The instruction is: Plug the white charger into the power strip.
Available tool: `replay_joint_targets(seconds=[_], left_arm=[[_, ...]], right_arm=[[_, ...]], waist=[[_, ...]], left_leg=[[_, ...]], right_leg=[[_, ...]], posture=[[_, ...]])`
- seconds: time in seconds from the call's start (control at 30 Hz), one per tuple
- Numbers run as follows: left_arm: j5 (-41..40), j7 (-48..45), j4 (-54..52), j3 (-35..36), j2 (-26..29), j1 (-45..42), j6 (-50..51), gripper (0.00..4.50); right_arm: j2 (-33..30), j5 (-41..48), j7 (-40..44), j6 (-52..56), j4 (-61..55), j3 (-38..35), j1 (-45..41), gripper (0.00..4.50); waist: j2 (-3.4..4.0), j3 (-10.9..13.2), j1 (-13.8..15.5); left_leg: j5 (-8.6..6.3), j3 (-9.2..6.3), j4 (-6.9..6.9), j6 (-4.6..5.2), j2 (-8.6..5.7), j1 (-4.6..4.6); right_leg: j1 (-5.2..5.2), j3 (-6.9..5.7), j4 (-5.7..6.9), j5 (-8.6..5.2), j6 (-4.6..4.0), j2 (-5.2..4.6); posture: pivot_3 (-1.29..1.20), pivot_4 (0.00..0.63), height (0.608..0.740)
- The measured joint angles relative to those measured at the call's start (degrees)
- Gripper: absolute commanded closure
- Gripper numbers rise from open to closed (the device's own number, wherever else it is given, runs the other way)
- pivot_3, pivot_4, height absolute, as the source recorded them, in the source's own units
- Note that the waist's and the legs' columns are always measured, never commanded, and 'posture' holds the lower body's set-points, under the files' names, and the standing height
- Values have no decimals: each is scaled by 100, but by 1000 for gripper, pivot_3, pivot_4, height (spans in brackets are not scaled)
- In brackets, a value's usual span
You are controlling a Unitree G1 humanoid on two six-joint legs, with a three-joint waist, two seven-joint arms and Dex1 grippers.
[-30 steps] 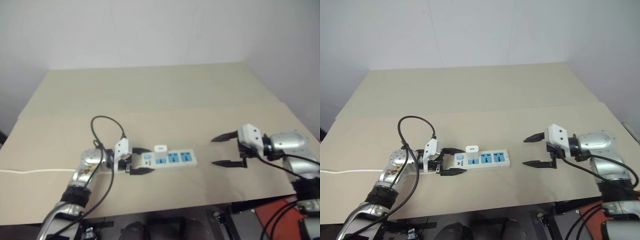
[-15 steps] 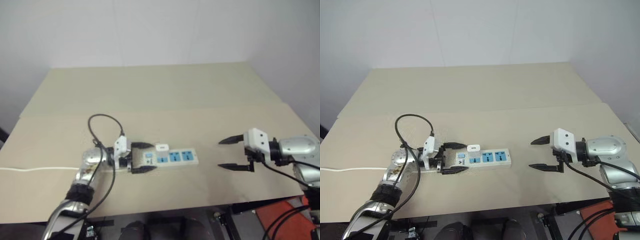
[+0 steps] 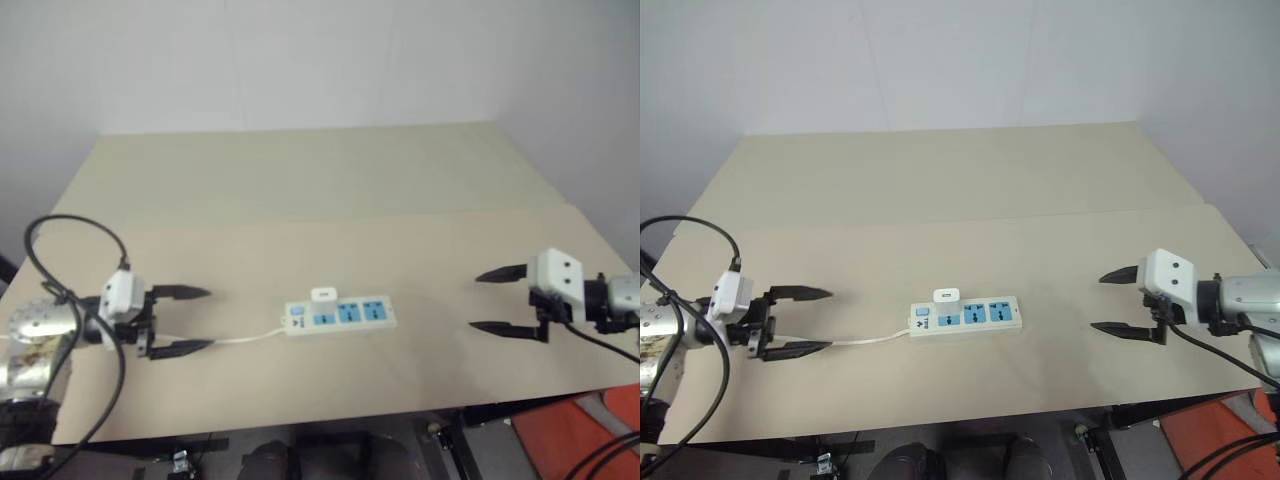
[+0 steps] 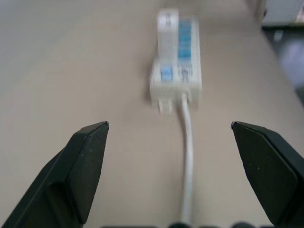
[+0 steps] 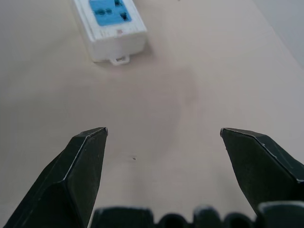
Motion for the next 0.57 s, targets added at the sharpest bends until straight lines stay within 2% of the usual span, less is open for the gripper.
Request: replay_joint_targets(seconds=[0.17, 0.3, 0.43, 0.57], left_arm=[[148, 472, -73, 185, 103, -226, -28, 7], [97, 757, -554, 184, 96, -232, 339, 7], [39, 1427, -1291, 208, 29, -141, 874, 7], [31, 1657, -1573, 215, 36, -44, 1113, 7]], right_arm=[[-204, 9, -28, -12, 11, -349, 157, 0], [-236, 10, -41, -9, -31, -484, 272, 0], [-235, 14, -75, 68, -269, -485, 292, 0], [-226, 15, -160, 163, -378, -454, 259, 0]], waist=[[0, 0, 38], [0, 0, 25], [-1, 1, 5], [-1, 1, -12]], left_leg=[[6, 5, 1, -7, -1, -23], [9, 8, 1, -12, 1, -24], [12, 8, 1, -16, 3, -20], [13, 9, 1, -18, 2, -17]], right_leg=[[-18, -1, 2, 3, -1, 0], [-18, 0, 2, 2, 0, 10], [-15, 4, 4, 2, 2, 14], [-15, 6, 5, 0, 3, 17]], posture=[[0, 150, 740], [0, 150, 740], [0, 150, 740], [0, 150, 740]])
